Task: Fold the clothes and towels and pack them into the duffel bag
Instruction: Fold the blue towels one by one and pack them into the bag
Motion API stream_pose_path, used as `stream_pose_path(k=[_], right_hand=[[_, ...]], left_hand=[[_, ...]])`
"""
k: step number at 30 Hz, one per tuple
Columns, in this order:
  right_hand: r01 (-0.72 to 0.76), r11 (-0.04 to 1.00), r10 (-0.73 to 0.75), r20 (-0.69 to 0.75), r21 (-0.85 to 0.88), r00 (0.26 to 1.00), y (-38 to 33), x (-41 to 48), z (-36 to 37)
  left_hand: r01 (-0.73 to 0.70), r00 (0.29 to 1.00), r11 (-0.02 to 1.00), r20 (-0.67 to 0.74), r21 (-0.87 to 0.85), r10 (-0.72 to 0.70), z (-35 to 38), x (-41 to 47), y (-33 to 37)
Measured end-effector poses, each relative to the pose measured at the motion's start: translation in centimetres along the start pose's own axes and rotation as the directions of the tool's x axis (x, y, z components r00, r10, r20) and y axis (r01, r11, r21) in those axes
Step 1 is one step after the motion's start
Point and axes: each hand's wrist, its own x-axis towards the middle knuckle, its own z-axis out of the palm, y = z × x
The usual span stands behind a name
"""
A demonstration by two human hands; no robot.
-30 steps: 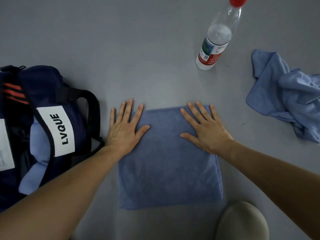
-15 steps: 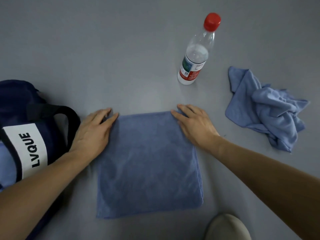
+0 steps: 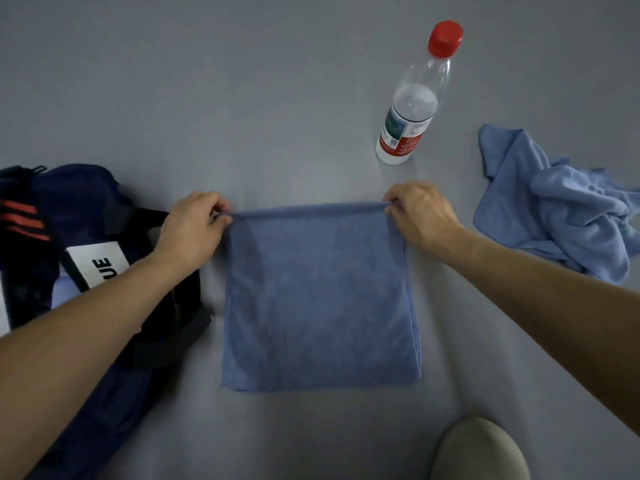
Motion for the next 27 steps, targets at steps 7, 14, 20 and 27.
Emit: stream_pose_path(k=[7,14,20,27], right_hand=[[0.300,0.954,-0.288,-0.215,0.023,0.933,-0.6,-7.7,-2.9],[0.494,0.864,-0.503,-0.130,-0.098,0.855,1.6,-17.7,1.2],[0.588,0.800,-0.594,-0.020,-0.116,0.804,2.2,-21.3,5.2],[0.553,0.833,-0.554,-0.013,-0.033,0.833,-1.1,-20.3,5.7]], left_hand=[[-0.051,0.996,0.994,-0.078,-0.101,0.044,-3.8,-8.9,1.5],[-0.270,0.962,0.948,0.081,0.167,0.259,-2.0,-18.0,-0.6],[-0.333,0.942,0.888,0.150,0.318,0.300,0.2,-21.6,-0.7],[-0.427,0.901,0.882,0.173,0.198,0.398,3.2,-21.4,1.7]])
